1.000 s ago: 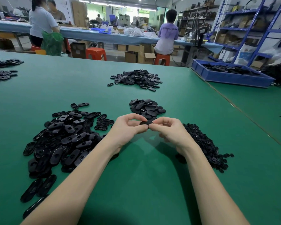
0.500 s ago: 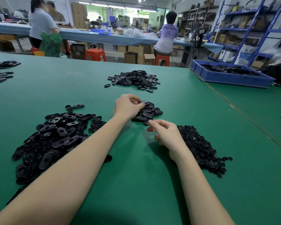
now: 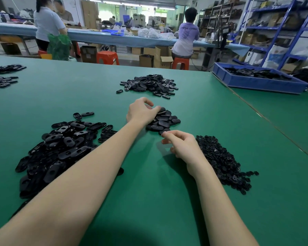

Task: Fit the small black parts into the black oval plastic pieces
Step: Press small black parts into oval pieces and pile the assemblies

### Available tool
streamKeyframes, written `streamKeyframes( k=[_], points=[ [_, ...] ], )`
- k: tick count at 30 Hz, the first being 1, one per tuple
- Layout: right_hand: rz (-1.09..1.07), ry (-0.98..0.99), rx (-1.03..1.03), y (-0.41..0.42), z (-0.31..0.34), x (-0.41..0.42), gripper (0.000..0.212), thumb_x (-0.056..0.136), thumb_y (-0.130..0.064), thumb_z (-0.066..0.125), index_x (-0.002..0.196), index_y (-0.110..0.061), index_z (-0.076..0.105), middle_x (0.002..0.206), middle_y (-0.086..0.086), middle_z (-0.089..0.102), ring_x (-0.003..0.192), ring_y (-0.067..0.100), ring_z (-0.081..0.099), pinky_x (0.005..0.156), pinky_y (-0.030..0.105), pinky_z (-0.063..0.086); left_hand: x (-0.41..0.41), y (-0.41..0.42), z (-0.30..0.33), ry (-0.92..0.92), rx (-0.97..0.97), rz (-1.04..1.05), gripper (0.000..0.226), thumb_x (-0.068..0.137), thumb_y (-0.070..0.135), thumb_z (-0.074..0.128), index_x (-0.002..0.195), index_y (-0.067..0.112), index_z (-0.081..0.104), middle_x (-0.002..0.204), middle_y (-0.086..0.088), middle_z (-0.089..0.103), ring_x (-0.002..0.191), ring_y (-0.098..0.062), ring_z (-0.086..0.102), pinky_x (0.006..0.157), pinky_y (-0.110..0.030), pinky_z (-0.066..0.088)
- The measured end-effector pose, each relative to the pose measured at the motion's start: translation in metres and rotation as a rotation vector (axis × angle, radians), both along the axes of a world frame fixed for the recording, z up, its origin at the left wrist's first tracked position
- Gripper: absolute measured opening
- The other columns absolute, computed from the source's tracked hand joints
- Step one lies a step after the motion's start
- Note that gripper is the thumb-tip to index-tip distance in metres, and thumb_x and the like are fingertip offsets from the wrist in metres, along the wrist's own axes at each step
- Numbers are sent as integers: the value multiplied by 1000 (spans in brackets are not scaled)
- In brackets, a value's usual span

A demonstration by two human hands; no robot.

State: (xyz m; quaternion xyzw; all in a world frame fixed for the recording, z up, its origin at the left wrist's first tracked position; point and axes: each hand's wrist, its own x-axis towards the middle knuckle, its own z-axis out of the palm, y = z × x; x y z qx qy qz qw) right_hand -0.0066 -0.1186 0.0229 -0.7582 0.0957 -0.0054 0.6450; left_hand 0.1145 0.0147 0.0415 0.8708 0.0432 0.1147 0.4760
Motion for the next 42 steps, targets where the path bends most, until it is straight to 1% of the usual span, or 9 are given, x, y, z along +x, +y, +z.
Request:
streamKeyframes(
  k=[5,10,13,18,20,26,30,37,42],
  points=[
    [3,-26,-40,4,2,1,13,93,-33,71,88,-21,76,71,-13,75,46,-5,48,53,17,39,-48,42,3,23,-52,-234,13,89,40,67,90,28,71,87,8,74,74,-9,65,72,-26,50],
    [94,-63,-79,13,6,-4,11,94,-27,70,89,-19,75,71,-11,75,52,1,51,49,11,42,-89,85,20,137,77,-461,15,94,38,62,93,28,72,87,14,75,64,-4,62,54,-14,43],
    [177,-69,-152,19,9,-6,10,95,-25,69,87,-19,74,75,-8,76,58,7,51,53,12,44,-100,105,25,205,222,-509,15,95,40,62,93,28,71,84,14,75,66,-7,63,59,-20,46],
    [308,-50,-313,30,6,-6,9,93,-29,70,90,-22,74,81,-6,78,68,9,57,75,28,50,-103,127,29,222,344,-454,12,93,37,65,90,28,73,79,12,74,67,-11,62,63,-25,50],
    [373,-63,-394,35,6,-7,7,89,-31,74,88,-24,76,77,-10,75,63,3,55,72,24,47,-103,133,29,242,426,-460,9,89,38,69,86,30,74,76,14,71,68,-9,62,71,-26,51],
    [676,-140,-632,54,8,-11,23,73,-48,87,93,-45,77,82,-17,67,54,-3,49,60,15,37,-103,133,25,264,458,-472,10,90,38,66,84,34,73,76,19,72,60,-2,61,63,-22,44],
    [670,-161,-718,63,4,-11,22,71,-46,89,91,-43,78,81,-17,64,51,0,46,61,21,40,-103,131,23,254,460,-474,11,91,42,65,86,35,72,77,14,72,66,-7,63,66,-25,48],
    [537,-174,-494,37,14,-8,12,79,-30,86,89,-30,79,82,-15,68,52,-6,50,53,6,35,-107,122,27,217,388,-521,13,94,41,63,88,33,72,86,10,75,75,-19,66,77,-40,56],
    [451,-75,-416,7,24,-9,11,81,-24,85,90,-29,79,83,-13,73,71,5,61,69,21,45,-115,101,29,119,321,-611,6,94,37,66,94,37,72,93,20,73,76,-3,67,74,-23,49]
  ],
)
